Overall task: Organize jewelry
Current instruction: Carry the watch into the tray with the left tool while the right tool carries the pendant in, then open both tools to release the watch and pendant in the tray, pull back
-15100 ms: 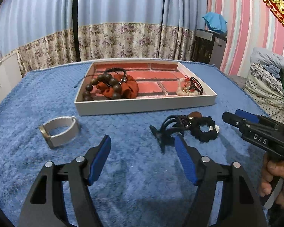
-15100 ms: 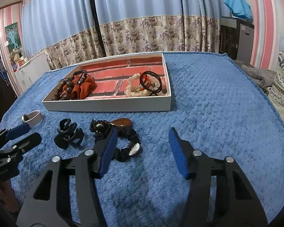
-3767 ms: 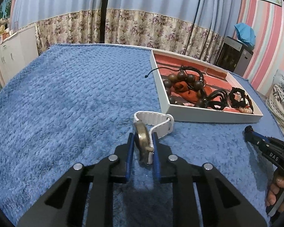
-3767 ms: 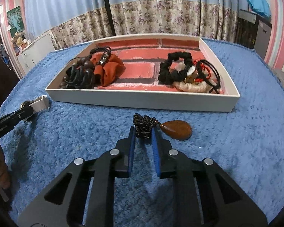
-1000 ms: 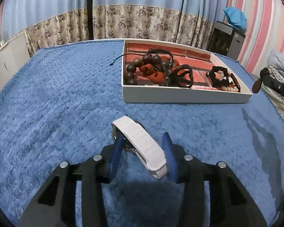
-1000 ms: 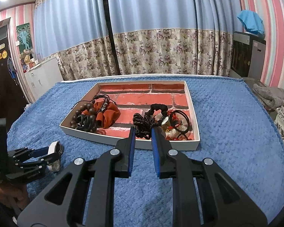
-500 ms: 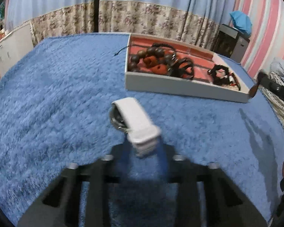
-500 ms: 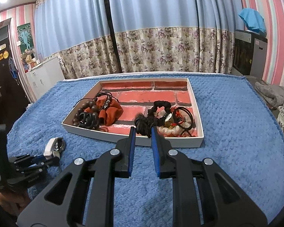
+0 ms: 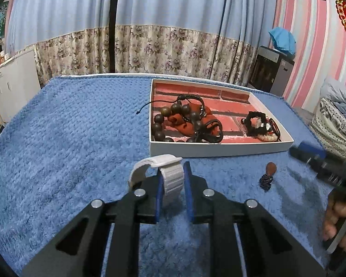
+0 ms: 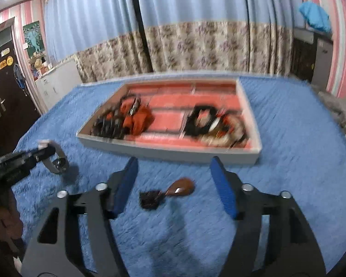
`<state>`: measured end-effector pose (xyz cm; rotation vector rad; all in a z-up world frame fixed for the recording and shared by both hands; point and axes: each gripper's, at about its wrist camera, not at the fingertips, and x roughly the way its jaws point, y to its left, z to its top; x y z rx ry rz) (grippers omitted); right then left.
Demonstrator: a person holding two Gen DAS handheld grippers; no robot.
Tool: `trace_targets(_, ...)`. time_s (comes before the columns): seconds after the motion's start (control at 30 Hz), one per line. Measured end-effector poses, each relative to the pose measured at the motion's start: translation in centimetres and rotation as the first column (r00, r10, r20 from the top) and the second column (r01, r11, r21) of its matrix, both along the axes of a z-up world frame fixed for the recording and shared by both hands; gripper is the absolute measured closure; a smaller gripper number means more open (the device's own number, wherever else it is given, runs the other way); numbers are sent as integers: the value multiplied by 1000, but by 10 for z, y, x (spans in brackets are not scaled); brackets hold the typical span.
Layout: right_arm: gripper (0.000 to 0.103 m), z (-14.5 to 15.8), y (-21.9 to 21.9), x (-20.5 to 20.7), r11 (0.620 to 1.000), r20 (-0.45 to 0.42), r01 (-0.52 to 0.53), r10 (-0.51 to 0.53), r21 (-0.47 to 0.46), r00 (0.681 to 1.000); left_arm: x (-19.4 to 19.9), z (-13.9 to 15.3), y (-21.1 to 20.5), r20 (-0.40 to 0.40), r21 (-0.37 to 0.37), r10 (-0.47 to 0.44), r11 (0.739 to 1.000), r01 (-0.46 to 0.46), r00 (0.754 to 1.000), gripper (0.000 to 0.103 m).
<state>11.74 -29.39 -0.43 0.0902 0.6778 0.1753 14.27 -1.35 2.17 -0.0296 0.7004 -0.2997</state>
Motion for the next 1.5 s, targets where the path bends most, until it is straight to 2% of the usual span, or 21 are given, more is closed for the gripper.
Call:
trace_targets(0.13,56,-25,25,-1,998,-77,-51,49,-21,996,-3,-6,-1,-14,2,-2,1000,2,1000,87)
trace_targets(0.23,77,-42,40,3,995,-132,-54,42,-85,990,-4,-9,-2,-15,7,-7,1000,7,1000,87)
trace_targets(0.27,80,-46,40,7,996,-156,-47,34,-81,987,-4,-9,-2,-12,10,-9,1000,9,1000,87)
trace_targets(0.3,85,-43,35,7,997,-139,-29,19,-69,990,-4,-8,-3,-13,7,-12,1000,12,1000,87)
trace_targets(0.4,86,-25,25,1,997,-64,9,-14,-73,998,-4,-4,-3,-6,9,-19,1000,19,1000,87)
trace_targets(0.6,86,28,-2,-8,998,78,52,-49,-46,996,1,28,-5,68,11,-37,999,36,997,87)
trace_targets(0.83,86,65,-20,6,996,166,76,-68,-45,984,19,73,-20,191,3,-49,999,50,980,87)
trace_targets(1.0,86,68,-25,22,996,182,75,-66,-45,981,35,83,-30,227,-13,-66,997,71,972,87)
trace_targets(1.13,86,66,-26,39,997,181,70,-62,-37,981,51,80,-43,231,-1,-79,997,81,970,87)
trace_targets(1.33,86,53,-26,69,996,167,71,-62,-45,984,80,60,-61,189,22,-84,996,82,978,87)
trace_targets(1.5,86,23,-28,95,994,94,87,-80,-65,992,103,28,-71,133,56,-71,996,64,989,87)
